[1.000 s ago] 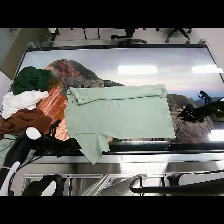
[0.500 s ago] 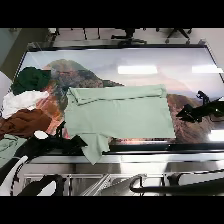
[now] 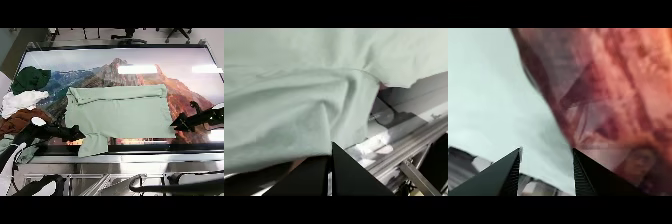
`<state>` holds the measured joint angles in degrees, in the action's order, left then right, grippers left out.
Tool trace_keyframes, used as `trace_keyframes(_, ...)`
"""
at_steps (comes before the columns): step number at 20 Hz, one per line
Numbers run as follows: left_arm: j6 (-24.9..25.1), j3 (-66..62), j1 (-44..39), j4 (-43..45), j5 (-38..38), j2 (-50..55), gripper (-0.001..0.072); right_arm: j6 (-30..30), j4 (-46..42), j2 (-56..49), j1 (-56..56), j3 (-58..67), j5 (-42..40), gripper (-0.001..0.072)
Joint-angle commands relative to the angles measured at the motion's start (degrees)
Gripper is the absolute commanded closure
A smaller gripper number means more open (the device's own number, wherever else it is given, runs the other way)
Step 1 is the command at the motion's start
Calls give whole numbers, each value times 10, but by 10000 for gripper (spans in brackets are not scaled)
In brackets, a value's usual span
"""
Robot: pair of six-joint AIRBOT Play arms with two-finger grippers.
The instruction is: Fold the shirts.
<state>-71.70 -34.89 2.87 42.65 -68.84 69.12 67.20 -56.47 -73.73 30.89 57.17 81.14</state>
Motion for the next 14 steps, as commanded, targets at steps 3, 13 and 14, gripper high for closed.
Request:
trace_keyframes(3, 3, -13, 0, -1, -21, -37, 693, -26, 7, 0, -5, -63, -9, 457)
trace_keyframes(13, -55, 16, 138, 143, -162, -223, 695, 136, -165, 134, -3, -63, 47, 695)
trace_keyframes(14, -52, 24, 147, 143, -162, -235, 695, 140, -151, 149, -4, -63, 69, 695)
